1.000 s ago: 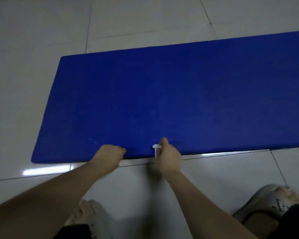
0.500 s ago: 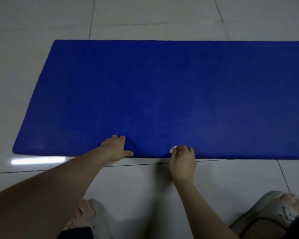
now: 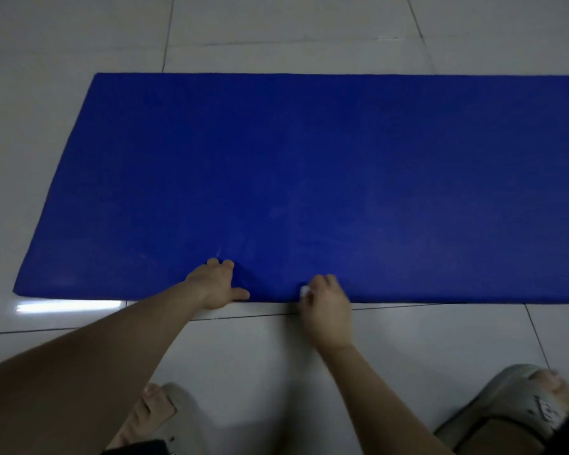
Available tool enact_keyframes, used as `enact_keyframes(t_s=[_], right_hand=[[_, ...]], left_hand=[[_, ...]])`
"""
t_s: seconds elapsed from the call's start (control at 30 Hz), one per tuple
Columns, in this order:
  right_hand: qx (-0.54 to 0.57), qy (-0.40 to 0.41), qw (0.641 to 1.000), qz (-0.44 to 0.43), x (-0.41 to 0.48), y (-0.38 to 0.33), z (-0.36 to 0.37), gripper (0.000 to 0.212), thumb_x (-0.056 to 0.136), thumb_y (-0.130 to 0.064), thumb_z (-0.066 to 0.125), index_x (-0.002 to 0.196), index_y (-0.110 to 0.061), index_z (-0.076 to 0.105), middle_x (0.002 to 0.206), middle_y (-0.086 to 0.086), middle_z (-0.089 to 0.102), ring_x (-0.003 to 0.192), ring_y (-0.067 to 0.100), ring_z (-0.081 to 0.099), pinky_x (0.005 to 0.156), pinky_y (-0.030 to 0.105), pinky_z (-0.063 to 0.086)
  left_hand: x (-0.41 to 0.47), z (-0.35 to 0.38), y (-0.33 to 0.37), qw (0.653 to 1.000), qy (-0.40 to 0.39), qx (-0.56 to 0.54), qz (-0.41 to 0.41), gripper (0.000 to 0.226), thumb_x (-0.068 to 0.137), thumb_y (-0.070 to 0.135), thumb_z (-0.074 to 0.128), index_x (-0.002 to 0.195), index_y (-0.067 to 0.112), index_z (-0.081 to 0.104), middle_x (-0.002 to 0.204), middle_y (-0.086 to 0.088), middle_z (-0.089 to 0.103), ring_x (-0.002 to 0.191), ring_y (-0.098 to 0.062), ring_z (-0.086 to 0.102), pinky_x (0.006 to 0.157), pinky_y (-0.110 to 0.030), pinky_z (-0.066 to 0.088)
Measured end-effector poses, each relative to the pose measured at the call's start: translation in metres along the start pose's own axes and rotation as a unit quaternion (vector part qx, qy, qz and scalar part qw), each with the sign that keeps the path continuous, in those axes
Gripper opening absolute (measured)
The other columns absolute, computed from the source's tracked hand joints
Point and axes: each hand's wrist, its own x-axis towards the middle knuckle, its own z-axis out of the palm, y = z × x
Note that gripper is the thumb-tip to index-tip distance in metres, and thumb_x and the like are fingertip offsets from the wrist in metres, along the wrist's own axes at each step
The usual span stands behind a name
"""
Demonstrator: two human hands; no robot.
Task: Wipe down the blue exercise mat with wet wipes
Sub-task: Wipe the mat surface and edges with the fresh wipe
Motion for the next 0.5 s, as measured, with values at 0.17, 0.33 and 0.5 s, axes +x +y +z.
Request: enact_keyframes(t_s=[0.17,0.33,0.5], right_hand=[[-0.010,0.072,0.987,0.143,-0.004,0.052,-0.039,0.009,0.091,-0.015,0.061,0.087,-0.008,0.055,0.091,0.011,0.055,0.071,0.035,0.058,0.060,0.038,0.044],[0.045,-0.008,0.991,0.129,-0.007,-0.015,0.002,0.007,0.088,-0.012,0.059,0.091,-0.006,0.057,0.091,0.014,0.056,0.074,0.036,0.057,0.063,0.037,0.039],[0.096,-0.055,0.989,0.100,-0.006,-0.036,0.014,0.007,0.092,-0.016,0.055,0.087,-0.011,0.054,0.088,0.005,0.056,0.073,0.021,0.052,0.065,0.034,0.042]], left_hand=[[0.000,0.001,0.001,1.000,0.002,0.007,-0.003,0.077,0.089,0.070,0.056,0.144,0.019,0.037,0.143,-0.009,0.040,0.123,-0.028,0.049,0.102,-0.042,0.047],[0.001,0.001,0.001,1.000,-0.003,0.016,-0.007,0.075,0.090,0.070,0.055,0.142,0.019,0.037,0.142,-0.009,0.040,0.122,-0.027,0.049,0.102,-0.042,0.046],[0.002,0.001,0.003,1.000,0.003,0.021,-0.006,0.075,0.090,0.070,0.055,0.141,0.018,0.038,0.141,-0.009,0.041,0.121,-0.027,0.050,0.100,-0.042,0.048]])
